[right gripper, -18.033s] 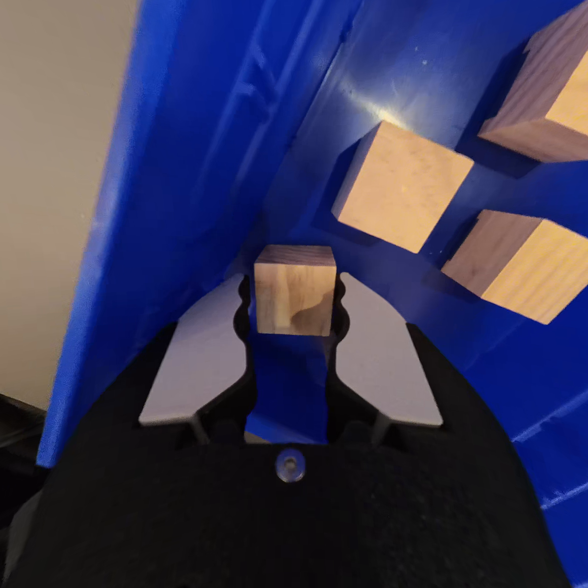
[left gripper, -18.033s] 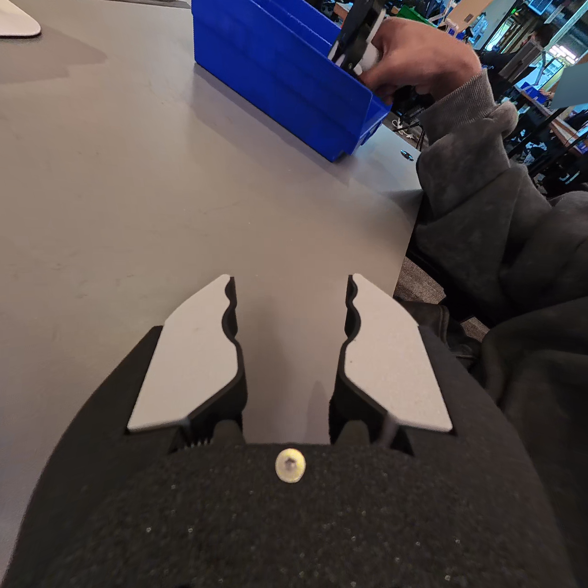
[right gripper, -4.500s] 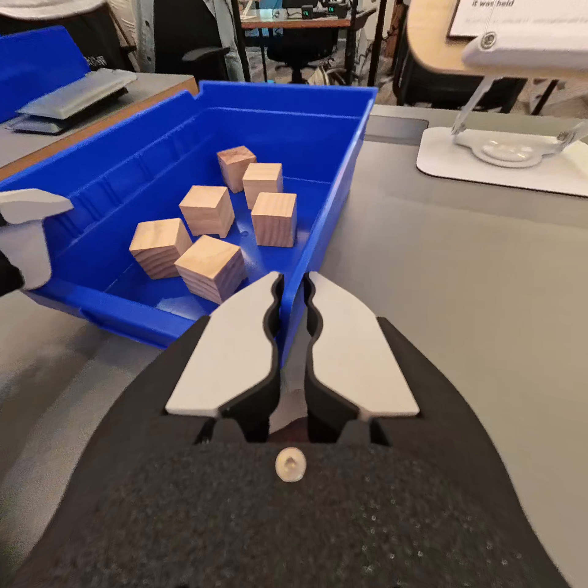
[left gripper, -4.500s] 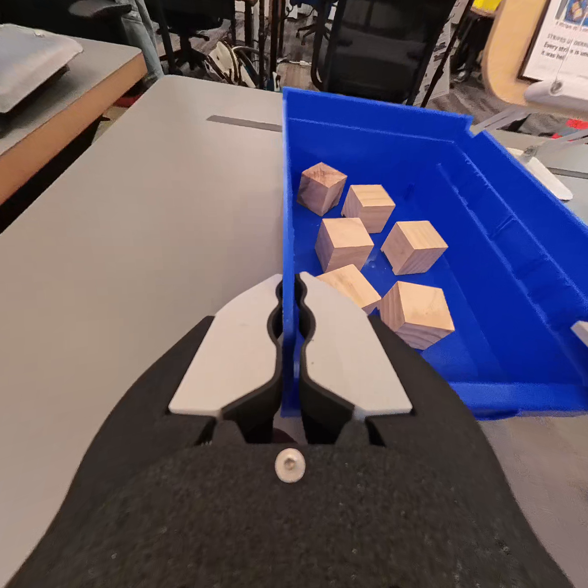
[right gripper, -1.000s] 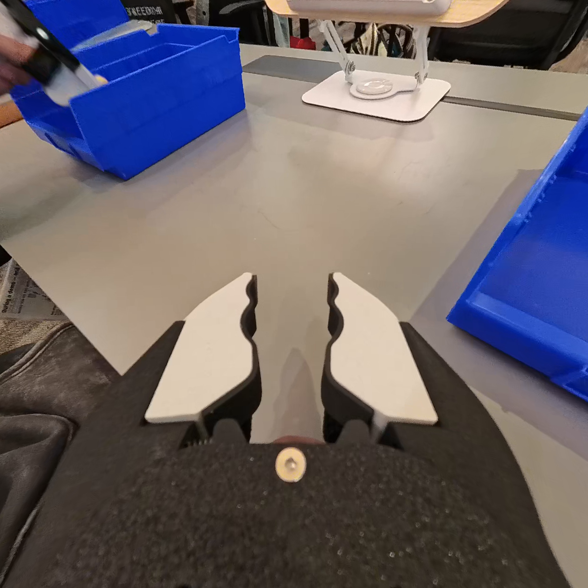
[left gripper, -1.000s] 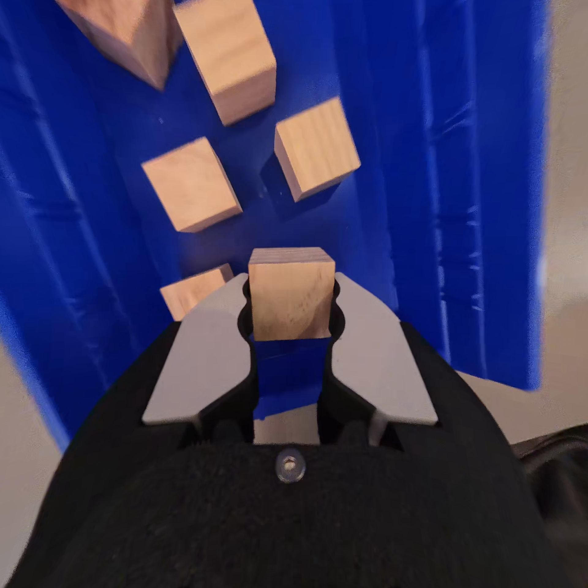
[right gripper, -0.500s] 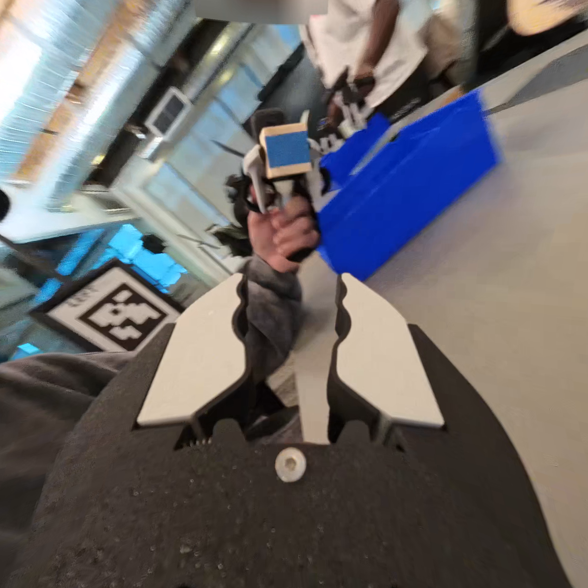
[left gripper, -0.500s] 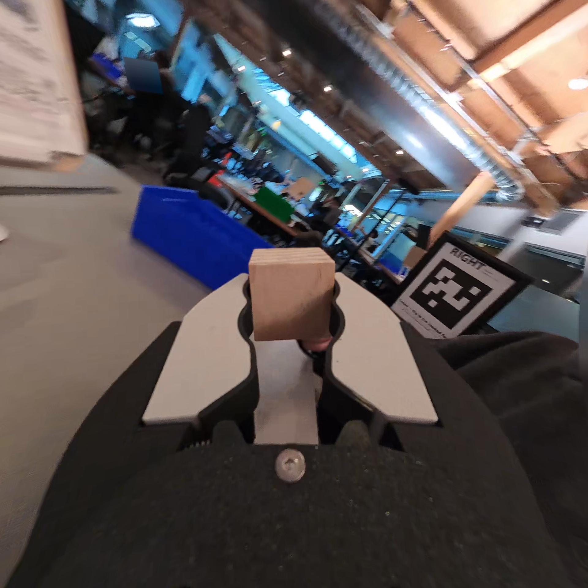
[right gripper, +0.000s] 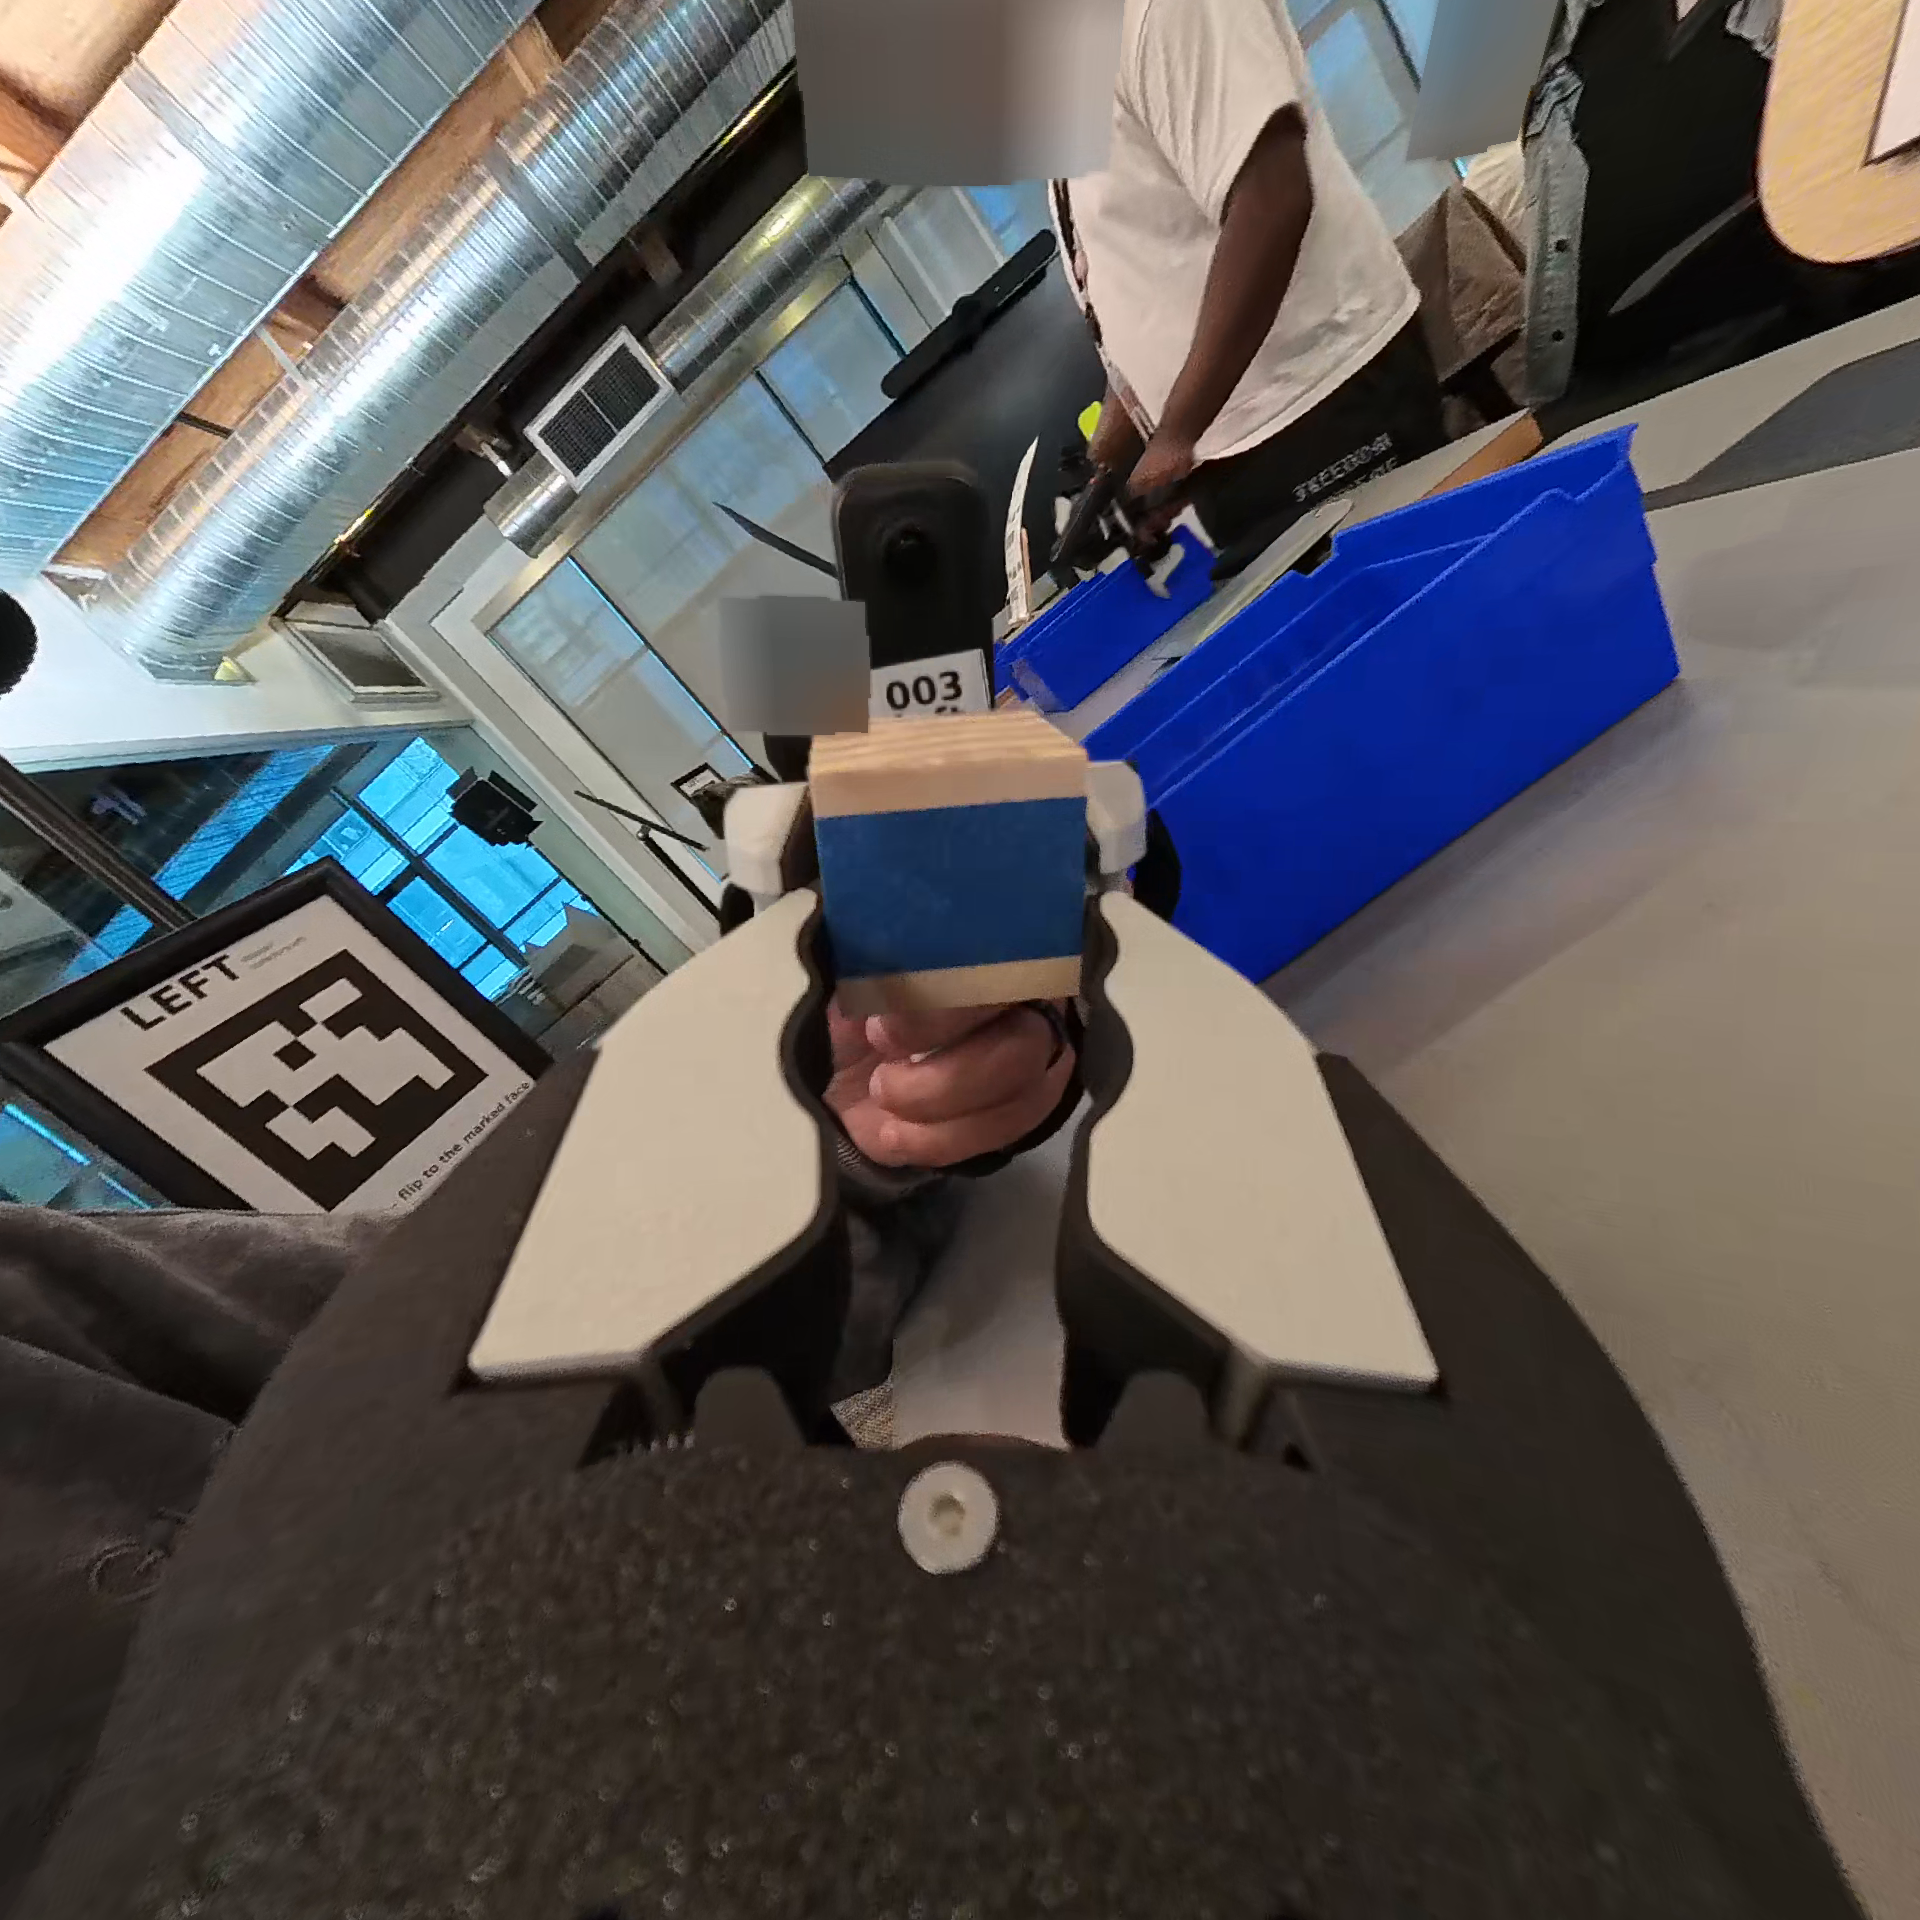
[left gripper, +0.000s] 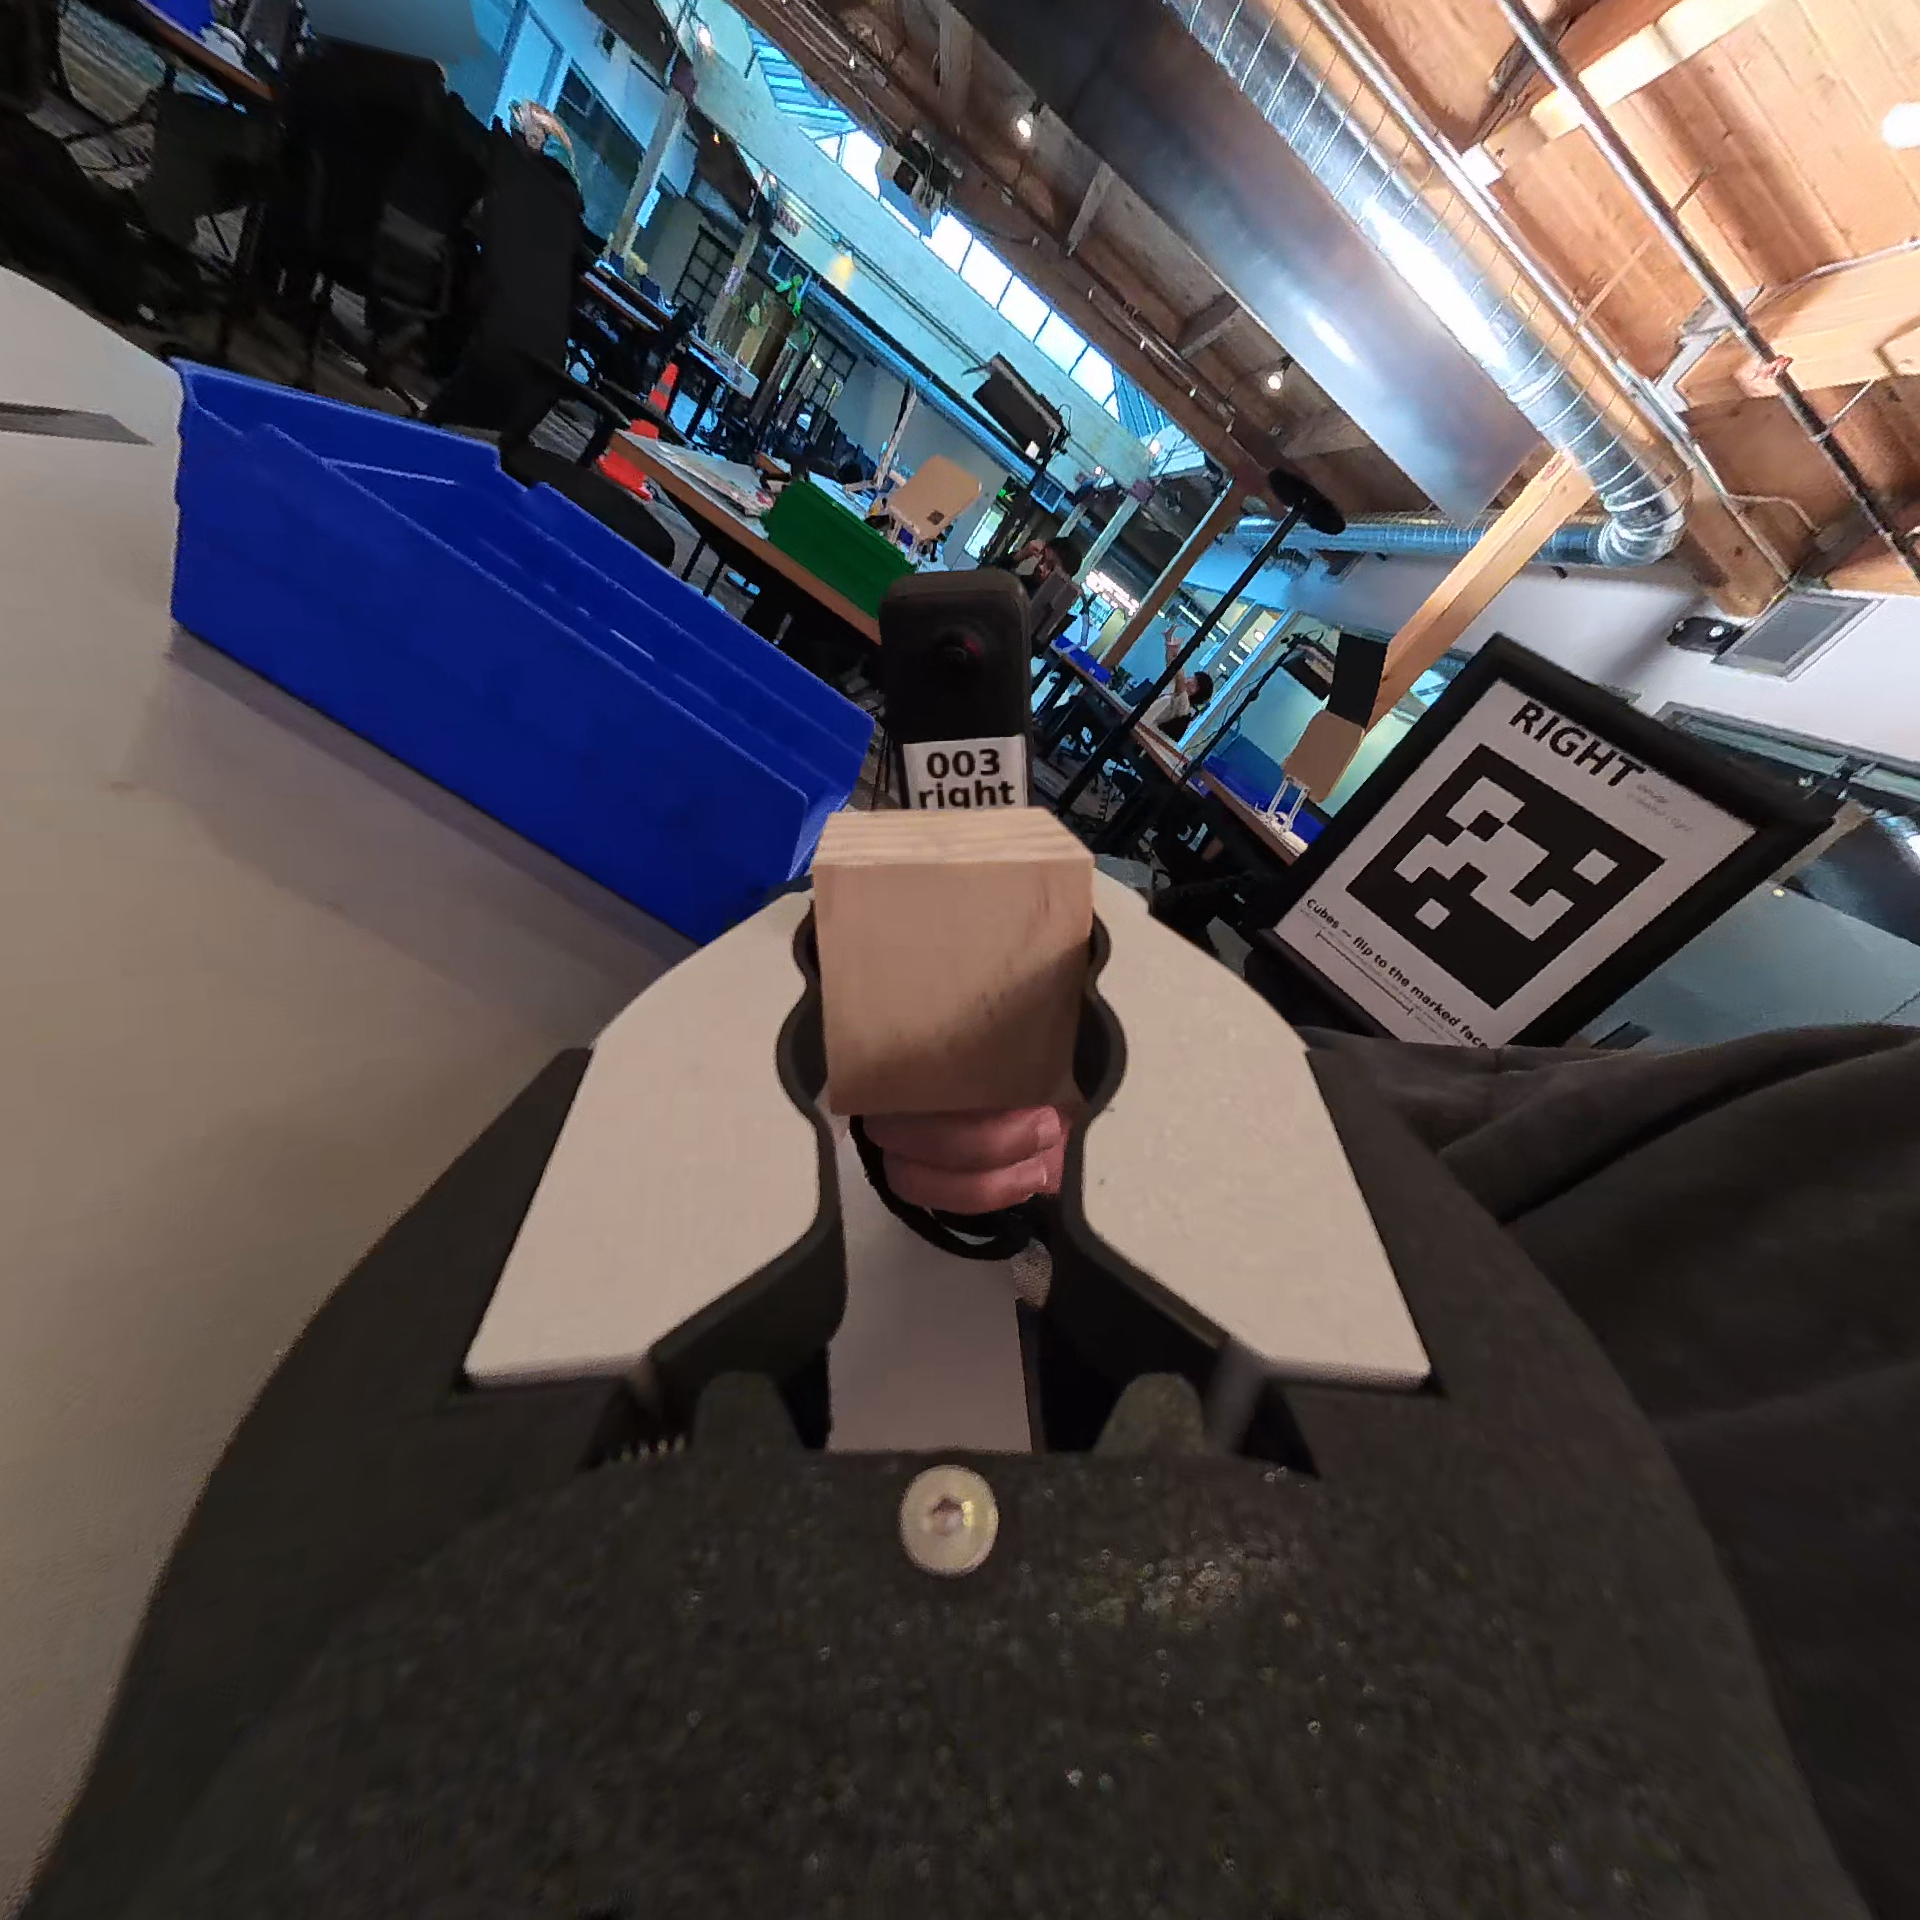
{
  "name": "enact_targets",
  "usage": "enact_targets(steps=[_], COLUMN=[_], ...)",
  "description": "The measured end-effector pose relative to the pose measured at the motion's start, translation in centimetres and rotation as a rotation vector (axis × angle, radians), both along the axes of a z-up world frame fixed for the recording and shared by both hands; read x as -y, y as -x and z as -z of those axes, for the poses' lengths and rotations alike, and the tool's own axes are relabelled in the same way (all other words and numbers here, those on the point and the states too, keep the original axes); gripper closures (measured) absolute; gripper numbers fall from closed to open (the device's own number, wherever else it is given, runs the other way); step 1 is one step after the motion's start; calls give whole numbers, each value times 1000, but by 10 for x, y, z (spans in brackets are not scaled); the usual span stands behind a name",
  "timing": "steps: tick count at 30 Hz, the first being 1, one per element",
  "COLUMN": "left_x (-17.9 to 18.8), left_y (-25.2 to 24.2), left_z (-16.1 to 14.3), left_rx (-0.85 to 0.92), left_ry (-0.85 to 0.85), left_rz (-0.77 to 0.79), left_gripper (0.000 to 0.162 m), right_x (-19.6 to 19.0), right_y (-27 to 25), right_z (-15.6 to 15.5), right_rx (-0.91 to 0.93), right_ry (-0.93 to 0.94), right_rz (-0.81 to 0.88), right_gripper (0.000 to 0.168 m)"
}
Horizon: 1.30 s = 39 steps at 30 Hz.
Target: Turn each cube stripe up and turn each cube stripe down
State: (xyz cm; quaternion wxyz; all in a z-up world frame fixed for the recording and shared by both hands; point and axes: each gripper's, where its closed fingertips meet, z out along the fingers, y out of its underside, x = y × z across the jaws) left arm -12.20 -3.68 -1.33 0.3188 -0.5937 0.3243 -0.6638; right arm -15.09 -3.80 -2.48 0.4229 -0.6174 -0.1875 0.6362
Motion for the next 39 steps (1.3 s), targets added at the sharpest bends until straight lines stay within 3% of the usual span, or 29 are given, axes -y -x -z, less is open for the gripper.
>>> enact_targets(steps=[3,5,7,9,13,15,18,21,23,26,29,35,39], left_x=[-1,-5,-11,-11,8,22,31,31,32,36,42,45,47], left_y=[2,18,40,66,106,105,98,95,93,87,82,80,78], left_z=[0,-11,-6,19,78,100,103,107,118,132,138,142,148], left_rx=[3,35,-26,-163,-364,-454,-497,-572,-647,-704,-717,-740,-758], left_ry=[25,67,70,5,-78,-60,-101,-196,-233,-234,-210,-209,-198], left_rz=[-5,-51,-174,-344,-650,-626,-563,-549,-526,-483,-442,-418,-397], left_gripper=[115,87,83,78,87,90,93,96,101,102,102,102,102], right_x=[0,0,-2,-4,-10,-14,-24,-47,-60,-67,-57,-47,-45], right_y=[-2,-5,-10,-15,-26,-34,-68,-149,-218,-315,-363,-391,-399], right_z=[3,2,-1,0,0,1,-16,-47,-48,-10,54,126,139], right_rx=[8,15,24,61,108,158,279,475,671,921,1145,1332,1365], right_ry=[7,2,-4,-19,-51,-64,-123,-184,-134,114,402,694,757], right_rz=[6,9,24,48,101,136,256,548,740,939,893,789,781], right_gripper=[123,123,123,123,124,123,123,123,123,123,123,123,123])
